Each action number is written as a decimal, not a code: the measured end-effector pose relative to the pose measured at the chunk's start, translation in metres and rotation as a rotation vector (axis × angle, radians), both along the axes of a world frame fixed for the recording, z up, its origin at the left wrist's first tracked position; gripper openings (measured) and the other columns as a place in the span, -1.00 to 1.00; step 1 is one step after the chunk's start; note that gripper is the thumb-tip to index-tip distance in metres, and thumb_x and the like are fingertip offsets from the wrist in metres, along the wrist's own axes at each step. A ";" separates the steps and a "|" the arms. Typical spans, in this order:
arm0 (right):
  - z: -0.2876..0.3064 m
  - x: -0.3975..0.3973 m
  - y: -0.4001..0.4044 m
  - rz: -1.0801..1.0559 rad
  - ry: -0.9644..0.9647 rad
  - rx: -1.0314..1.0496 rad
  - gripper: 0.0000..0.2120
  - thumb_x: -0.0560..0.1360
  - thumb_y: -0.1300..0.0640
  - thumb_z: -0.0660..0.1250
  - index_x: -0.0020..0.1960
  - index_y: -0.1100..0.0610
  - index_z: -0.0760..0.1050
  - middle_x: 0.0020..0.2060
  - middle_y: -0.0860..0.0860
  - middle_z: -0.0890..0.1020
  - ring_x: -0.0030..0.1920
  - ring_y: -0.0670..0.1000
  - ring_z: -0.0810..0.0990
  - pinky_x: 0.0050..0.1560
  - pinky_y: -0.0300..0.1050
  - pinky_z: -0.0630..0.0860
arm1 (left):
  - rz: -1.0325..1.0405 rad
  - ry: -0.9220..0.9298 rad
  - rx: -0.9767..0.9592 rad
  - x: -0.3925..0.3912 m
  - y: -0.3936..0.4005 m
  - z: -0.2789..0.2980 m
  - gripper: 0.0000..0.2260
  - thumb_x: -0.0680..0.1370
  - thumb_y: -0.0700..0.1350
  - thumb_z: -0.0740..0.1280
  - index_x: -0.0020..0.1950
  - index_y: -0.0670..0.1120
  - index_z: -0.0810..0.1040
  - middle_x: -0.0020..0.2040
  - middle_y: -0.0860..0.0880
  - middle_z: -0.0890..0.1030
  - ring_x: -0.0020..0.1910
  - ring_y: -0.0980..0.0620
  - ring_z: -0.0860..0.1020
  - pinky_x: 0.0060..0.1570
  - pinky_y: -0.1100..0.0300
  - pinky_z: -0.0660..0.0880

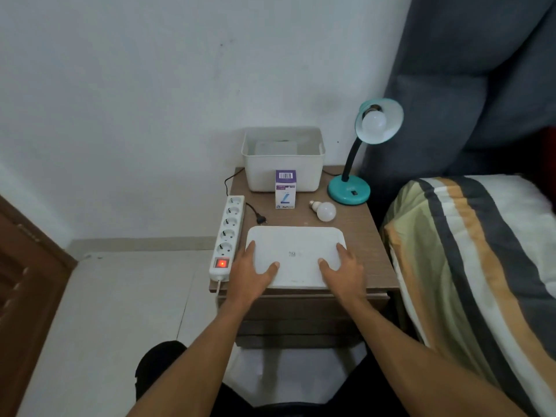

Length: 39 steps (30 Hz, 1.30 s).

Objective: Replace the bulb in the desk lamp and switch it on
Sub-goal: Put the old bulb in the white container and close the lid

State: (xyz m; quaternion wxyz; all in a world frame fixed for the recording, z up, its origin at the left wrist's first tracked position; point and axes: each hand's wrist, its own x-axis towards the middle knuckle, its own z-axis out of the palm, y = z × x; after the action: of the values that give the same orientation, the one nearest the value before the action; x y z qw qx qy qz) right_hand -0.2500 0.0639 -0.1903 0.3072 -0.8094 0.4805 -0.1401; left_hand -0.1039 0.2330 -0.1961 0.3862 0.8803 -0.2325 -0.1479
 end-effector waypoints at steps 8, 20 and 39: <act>-0.013 0.005 -0.011 0.059 0.094 -0.067 -0.32 0.57 -0.21 0.26 0.56 0.10 0.24 0.54 0.15 0.27 0.55 0.19 0.18 0.48 0.15 0.27 | 0.003 -0.131 0.160 -0.006 -0.010 -0.017 -0.25 0.60 0.28 0.29 0.66 -0.04 0.13 0.67 -0.11 0.14 0.65 -0.14 0.12 0.57 -0.07 0.18; 0.000 0.018 -0.019 0.040 0.072 -0.137 -0.43 0.53 -0.13 0.34 0.42 0.16 0.44 0.38 0.15 0.44 0.39 0.14 0.36 0.36 0.08 0.41 | 0.000 -0.230 0.149 0.000 -0.025 -0.011 -0.29 0.65 0.20 0.25 0.67 -0.12 0.11 0.69 -0.12 0.07 0.68 -0.11 0.00 0.61 -0.03 0.08; 0.037 0.133 -0.112 -0.004 0.113 -0.154 -0.39 0.48 -0.04 0.46 0.48 0.03 0.37 0.36 0.10 0.46 0.33 0.13 0.42 0.28 0.07 0.48 | 0.051 -0.365 -0.175 0.179 -0.138 0.091 -0.32 0.60 0.20 0.35 0.60 -0.12 0.26 0.60 -0.18 0.26 0.59 -0.16 0.21 0.51 -0.10 0.34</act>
State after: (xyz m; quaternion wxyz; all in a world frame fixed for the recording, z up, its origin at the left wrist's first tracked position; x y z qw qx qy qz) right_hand -0.1172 -0.0485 -0.1530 0.2161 -0.8363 0.4865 -0.1312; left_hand 0.0756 0.0953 -0.1046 0.4161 0.8613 -0.2882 0.0446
